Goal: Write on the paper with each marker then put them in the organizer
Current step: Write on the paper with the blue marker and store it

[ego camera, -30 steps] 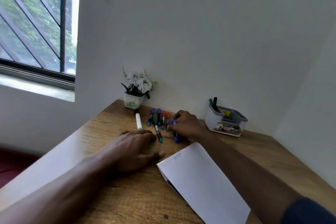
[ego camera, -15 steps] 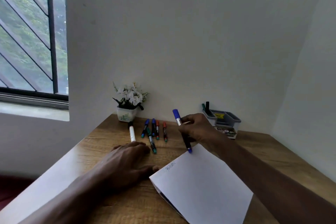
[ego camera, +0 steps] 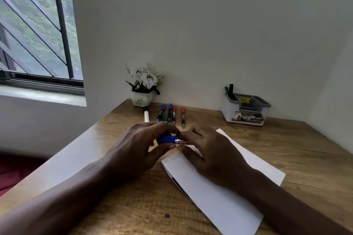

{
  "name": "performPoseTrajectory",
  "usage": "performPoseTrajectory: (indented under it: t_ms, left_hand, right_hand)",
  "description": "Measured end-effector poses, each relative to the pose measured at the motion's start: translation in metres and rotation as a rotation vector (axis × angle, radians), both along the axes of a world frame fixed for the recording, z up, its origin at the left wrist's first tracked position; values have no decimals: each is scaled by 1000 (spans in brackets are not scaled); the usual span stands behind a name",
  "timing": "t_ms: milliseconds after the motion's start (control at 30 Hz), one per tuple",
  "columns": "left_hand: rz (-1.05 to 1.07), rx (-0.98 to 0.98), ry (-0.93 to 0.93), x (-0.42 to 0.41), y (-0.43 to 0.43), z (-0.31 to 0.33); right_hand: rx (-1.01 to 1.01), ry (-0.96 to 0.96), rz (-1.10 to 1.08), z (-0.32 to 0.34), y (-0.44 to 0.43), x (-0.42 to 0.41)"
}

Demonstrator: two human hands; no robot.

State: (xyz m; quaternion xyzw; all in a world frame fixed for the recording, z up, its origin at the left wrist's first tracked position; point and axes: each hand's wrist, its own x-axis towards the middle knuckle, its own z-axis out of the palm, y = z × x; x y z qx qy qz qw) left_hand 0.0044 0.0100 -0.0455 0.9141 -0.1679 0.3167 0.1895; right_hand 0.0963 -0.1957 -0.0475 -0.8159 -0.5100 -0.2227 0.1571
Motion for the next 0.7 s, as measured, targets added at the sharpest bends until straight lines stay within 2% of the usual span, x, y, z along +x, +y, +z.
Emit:
performPoseTrajectory:
  t_ms: [267, 367, 600, 700]
  left_hand:
    - [-56, -167, -51, 1, -8, 0]
    - [-66, -163, -48, 0, -10, -1]
    - [-82, -182, -48, -2, -11, -1]
    - [-71, -339, -67, -1, -6, -2]
  right_hand:
    - [5, -189, 6, 8, 0, -10]
    - [-20, -253, 0, 8, -4, -11]
    - [-18, -292, 1, 7, -7, -11]
    - [34, -246, -49, 11, -11, -9]
